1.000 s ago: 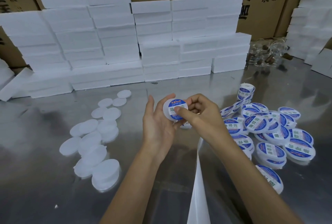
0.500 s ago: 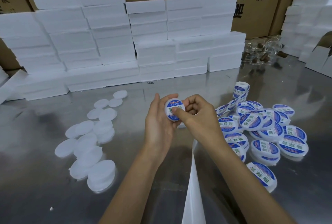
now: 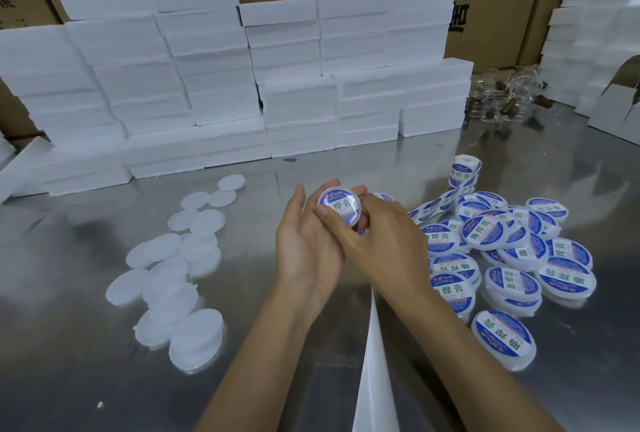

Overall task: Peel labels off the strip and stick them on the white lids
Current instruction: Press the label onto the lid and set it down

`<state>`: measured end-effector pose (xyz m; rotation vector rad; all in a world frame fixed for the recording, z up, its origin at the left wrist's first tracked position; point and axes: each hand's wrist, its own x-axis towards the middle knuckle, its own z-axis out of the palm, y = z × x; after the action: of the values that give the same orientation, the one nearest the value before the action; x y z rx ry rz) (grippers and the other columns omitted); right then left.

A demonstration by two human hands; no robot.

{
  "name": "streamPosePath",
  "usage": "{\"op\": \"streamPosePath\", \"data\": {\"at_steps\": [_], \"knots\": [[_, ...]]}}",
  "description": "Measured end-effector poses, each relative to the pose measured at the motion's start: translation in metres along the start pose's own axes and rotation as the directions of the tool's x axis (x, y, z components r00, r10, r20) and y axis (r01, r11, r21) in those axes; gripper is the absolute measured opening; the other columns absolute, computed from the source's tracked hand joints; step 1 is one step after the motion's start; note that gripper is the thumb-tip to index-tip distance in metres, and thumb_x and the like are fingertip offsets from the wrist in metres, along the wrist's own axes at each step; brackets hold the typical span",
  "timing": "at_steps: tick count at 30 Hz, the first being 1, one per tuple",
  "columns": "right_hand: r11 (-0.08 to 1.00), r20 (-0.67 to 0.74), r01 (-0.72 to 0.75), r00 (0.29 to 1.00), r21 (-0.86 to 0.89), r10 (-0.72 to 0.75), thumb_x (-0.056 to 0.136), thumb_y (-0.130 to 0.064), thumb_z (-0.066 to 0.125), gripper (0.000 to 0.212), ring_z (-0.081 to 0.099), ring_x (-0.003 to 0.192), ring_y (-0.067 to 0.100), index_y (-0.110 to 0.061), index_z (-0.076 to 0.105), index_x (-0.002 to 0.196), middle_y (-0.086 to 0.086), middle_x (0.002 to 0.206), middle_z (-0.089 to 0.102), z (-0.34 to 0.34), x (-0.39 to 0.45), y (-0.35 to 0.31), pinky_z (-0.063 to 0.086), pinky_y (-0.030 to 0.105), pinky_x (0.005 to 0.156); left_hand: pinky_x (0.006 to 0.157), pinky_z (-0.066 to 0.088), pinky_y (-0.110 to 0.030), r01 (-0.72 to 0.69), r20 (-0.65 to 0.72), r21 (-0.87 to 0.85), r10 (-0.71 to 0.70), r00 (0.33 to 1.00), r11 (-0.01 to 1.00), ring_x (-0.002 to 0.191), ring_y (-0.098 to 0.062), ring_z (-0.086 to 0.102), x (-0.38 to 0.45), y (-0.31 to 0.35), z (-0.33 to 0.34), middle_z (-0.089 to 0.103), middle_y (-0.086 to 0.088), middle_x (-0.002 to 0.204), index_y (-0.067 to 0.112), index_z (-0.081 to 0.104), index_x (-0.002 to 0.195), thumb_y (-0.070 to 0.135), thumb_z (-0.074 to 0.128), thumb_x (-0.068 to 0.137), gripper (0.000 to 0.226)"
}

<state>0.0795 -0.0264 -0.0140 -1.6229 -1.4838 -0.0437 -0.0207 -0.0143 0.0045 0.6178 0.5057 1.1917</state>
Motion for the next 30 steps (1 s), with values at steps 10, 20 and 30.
{"op": "streamPosePath", "data": {"at_steps": [10, 20, 30], "knots": [[0.999, 0.036, -0.043, 0.998, -0.007, 0.044, 0.103, -0.042, 0.032, 0.04, 0.055, 0.075, 0.021, -0.016, 0.054, 0.083, 0.003, 0.079, 0.06, 0.0, 0.008, 0.013, 0.042, 0.035, 0.061, 0.075, 0.054, -0.031, -0.12, 0.056, 0.474, 0.106, 0.993, 0.872, 0.087, -0.022, 0.068, 0.005, 0.0, -0.009, 0.074, -0.009, 0.104, 0.016, 0.063, 0.117, -0.002, 0.05, 0.092, 0.034], [0.997, 0.067, 0.026, 0.997, 0.074, -0.031, 0.098, -0.059, 0.03, 0.047, 0.048, 0.07, 0.011, -0.023, 0.044, 0.071, -0.008, 0.067, 0.051, -0.009, 0.002, 0.015, 0.035, 0.031, 0.055, 0.067, 0.061, -0.03, -0.247, -0.012, 0.578, 0.311, 0.95, 0.778, 0.068, -0.029, 0.074, -0.001, 0.009, -0.018, 0.076, -0.016, 0.083, 0.011, 0.069, 0.103, 0.004, 0.079, 0.081, 0.025], [1.0, 0.023, 0.019, 1.0, -0.025, -0.018, 0.103, -0.041, 0.029, 0.043, 0.051, 0.06, 0.02, -0.019, 0.049, 0.073, -0.001, 0.064, 0.053, -0.002, 0.0, 0.012, 0.031, 0.03, 0.055, 0.072, 0.062, -0.035, -0.235, 0.0, 0.535, 0.278, 0.961, 0.812, 0.078, -0.028, 0.075, -0.002, 0.008, -0.016, 0.076, -0.018, 0.094, 0.011, 0.066, 0.11, 0.008, 0.067, 0.093, 0.016]]}}
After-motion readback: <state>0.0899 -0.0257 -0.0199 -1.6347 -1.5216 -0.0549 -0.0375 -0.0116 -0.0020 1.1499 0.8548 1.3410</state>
